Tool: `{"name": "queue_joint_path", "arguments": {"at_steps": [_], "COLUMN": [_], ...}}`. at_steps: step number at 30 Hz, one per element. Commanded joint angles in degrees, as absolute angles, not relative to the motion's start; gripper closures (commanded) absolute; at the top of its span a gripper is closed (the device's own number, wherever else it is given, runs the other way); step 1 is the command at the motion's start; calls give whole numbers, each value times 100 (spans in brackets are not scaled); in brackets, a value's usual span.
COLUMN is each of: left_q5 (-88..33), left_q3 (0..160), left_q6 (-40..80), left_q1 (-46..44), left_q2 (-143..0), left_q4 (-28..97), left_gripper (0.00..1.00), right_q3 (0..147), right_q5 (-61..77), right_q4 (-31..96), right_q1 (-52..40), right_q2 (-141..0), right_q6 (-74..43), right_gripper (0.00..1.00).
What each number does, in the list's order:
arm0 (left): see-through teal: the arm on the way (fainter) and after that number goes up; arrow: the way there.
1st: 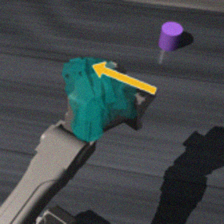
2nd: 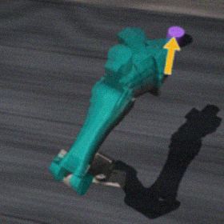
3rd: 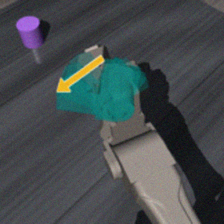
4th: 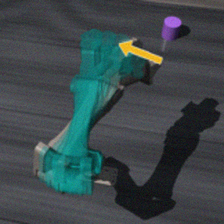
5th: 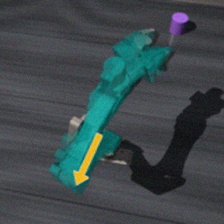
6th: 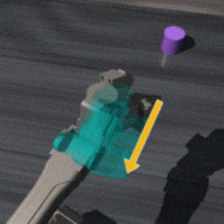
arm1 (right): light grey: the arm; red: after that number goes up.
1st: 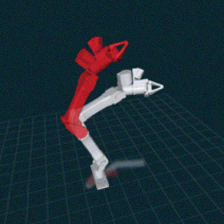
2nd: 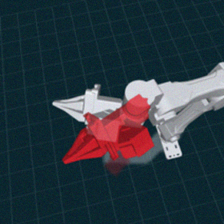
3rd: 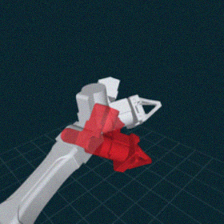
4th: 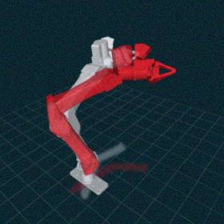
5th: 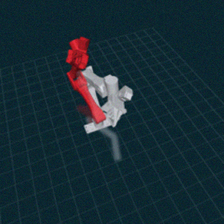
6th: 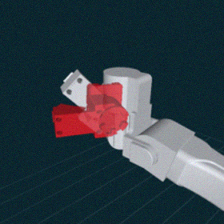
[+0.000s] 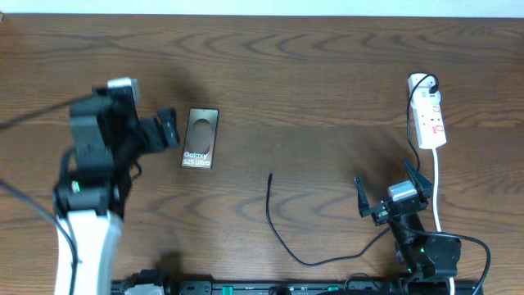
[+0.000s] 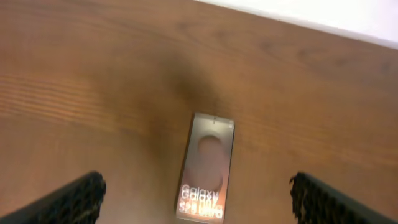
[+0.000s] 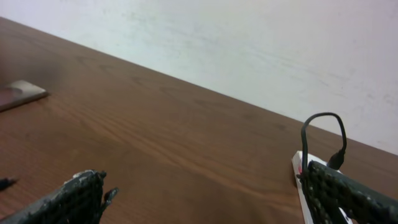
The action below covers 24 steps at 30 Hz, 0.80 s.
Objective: Plug charger to phone and switch on socket
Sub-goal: 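Move the left gripper over the Galaxy phone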
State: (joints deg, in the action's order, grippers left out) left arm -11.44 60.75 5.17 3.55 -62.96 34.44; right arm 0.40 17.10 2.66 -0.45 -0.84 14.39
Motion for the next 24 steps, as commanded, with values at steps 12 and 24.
{"name": "queue_joint_path", "arguments": {"at_steps": [12, 24], "left_q5": [-978, -976], "left_q3": [7769, 7769], "left_q6": [480, 497], "left_q1": [362, 198], "left_q2": [-8281, -8573], "left_q4": [5096, 5653], "left_gripper": [5, 2], "right_q3": [32, 32], "right_q5": [1704, 1706], "right_q4": [298, 298], "right_q1": [12, 12], "right_q2": [-49, -49], "right_q6": [1507, 1507], "right_gripper": [1, 1]}}
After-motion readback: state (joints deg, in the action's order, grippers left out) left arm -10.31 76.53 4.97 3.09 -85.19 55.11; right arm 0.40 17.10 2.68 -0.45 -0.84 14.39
